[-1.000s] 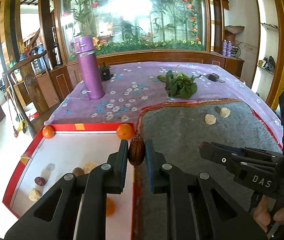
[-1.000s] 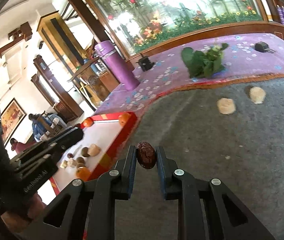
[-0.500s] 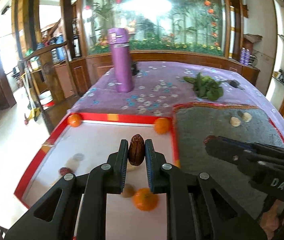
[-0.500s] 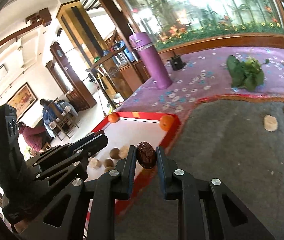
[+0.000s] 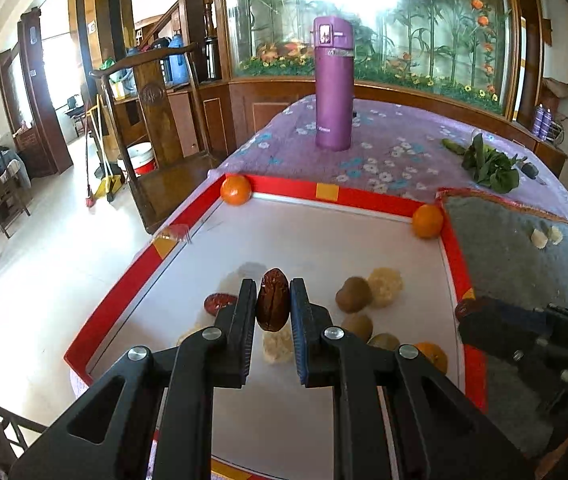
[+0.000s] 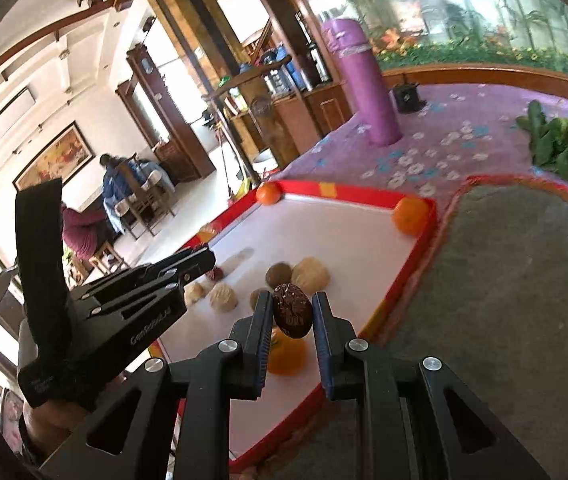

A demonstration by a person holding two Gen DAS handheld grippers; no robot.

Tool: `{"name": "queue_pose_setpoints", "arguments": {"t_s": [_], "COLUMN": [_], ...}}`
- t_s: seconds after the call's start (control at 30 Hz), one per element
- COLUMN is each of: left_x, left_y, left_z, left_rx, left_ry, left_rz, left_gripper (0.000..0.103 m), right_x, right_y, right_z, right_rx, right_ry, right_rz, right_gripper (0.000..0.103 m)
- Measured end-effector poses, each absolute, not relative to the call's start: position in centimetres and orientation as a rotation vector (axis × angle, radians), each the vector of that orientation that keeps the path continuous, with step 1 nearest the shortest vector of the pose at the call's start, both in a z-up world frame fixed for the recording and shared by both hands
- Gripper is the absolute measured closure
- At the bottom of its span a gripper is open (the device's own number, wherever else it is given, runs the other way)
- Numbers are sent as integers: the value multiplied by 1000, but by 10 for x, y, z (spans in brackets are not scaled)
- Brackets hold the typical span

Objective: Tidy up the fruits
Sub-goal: 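Carry the date into the white tray and open the left tool, then grasp a pale pastry piece with the left tool while the right tool grasps another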

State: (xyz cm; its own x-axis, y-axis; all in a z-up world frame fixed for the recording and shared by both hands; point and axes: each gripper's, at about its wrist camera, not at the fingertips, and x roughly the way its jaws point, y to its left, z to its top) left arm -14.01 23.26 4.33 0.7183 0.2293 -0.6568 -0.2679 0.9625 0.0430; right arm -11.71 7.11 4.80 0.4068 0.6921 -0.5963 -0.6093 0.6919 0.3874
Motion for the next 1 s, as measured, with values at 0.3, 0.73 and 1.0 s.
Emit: {"name": "queue_pose_setpoints", "arguments": {"t_s": [0.3,0.73,1.0], "left_x": [-137,-139,-136], "left_y": [231,233,214], "left_z": [32,32,42], "left_rx": [-43,-26,14], "left_ry": [764,772,750], "left_rz": [277,332,309], "left_gripper": [84,48,44], "right_x": [-123,-99,-54], "right_y": [83,-7,-129], "right_z": [33,58,65], "right_rx": [60,176,241], "right_ry": [860,776,708], "right_rz": [844,696,328], "right_gripper": [72,41,38]}}
